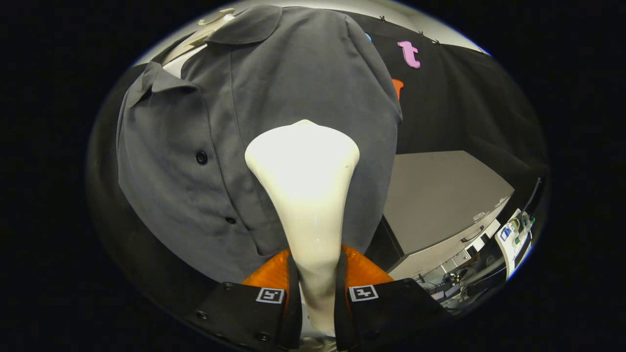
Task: Iron the clothes twice with a garment steamer, once on the left side and once on the right side.
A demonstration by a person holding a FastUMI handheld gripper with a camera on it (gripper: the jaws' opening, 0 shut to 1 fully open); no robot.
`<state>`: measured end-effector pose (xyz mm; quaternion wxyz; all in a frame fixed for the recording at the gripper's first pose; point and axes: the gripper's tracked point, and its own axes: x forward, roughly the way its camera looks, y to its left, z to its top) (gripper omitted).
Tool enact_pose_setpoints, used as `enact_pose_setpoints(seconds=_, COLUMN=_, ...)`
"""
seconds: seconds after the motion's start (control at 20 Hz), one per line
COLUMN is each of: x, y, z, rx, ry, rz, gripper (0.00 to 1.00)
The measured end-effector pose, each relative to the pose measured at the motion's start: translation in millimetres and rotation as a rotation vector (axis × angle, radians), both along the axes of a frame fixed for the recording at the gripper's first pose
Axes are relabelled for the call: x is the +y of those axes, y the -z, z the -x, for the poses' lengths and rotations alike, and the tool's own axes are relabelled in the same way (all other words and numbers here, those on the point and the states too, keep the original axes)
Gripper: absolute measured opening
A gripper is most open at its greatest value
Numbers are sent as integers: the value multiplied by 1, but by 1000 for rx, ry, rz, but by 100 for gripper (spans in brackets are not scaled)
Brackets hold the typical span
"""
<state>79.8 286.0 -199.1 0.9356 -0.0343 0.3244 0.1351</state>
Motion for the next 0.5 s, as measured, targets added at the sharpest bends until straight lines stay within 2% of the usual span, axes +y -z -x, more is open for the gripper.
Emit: enact_pose_setpoints(seconds=0.5, x=-4, y=53, z=16, rx=83, ry=-5, rz=44, gripper=34)
